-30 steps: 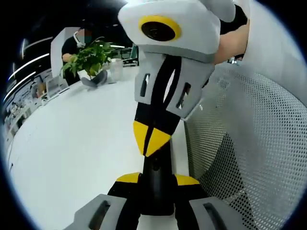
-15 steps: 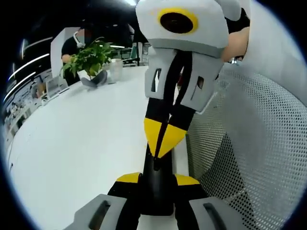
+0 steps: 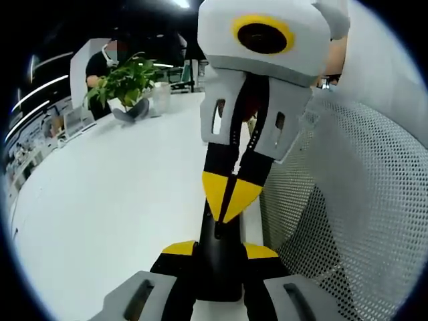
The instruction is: Press the specified remote control buttons in sequence, fully releasing each button before pressing the next.
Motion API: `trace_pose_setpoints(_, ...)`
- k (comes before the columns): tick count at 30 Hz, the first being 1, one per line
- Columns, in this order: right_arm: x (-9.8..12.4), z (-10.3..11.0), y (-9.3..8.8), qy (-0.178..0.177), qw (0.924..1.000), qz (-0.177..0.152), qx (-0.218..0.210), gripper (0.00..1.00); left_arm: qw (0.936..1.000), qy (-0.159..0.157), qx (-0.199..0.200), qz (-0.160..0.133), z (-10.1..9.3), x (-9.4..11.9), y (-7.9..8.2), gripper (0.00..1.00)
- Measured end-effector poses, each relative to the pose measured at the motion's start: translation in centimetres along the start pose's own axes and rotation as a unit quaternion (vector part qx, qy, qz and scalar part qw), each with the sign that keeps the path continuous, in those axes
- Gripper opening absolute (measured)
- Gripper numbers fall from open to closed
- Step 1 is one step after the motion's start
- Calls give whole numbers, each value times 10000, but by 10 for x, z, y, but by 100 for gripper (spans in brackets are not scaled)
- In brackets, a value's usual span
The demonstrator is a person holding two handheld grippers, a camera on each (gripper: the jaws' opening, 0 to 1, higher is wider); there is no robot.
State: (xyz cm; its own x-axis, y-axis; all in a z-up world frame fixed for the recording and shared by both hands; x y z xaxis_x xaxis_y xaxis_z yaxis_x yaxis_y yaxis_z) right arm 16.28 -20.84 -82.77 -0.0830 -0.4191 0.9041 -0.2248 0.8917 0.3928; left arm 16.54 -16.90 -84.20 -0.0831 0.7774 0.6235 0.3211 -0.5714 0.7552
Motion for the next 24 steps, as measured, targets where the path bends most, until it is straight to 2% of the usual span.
trace_pose_setpoints(6, -1, -2, 0, 395, 9988, 54, 291, 0, 10000, 4, 0, 3, 0, 0, 0, 25)
trace_pose_setpoints(11, -2, -2, 1, 470, 9977, 200, 457, 0, 10000, -8, -7, 0, 0, 0, 0, 25)
trace_pose_setpoints(16, -2, -1, 1, 306, 9974, 241, 601, 0, 10000, 16, 1, 12, 1, 0, 0, 25)
trace_pose_setpoints(20, -1, -1, 0, -10, 9995, 29, 325, 0, 10000, 7, 0, -7, 1, 0, 0, 25)
trace_pose_setpoints(24, -1, 0, -1, -146, 9996, -85, 219, 0, 10000, 29, 15, 2, 1, 0, 0, 25)
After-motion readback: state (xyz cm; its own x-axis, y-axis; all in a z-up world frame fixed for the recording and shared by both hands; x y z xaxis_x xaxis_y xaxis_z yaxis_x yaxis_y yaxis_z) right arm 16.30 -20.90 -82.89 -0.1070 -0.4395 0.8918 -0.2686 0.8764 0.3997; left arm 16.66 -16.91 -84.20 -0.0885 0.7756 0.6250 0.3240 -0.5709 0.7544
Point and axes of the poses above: the point that each gripper's makers call its tool centre point, and the gripper's own axes: x roughly backward along the fingers, z roughly to its left, y roughly out of its top, the point moved 3 cm from there along x, roughly backward along the fingers, and after that the axes turned 13 degrees about x, right-handed, at the moved point
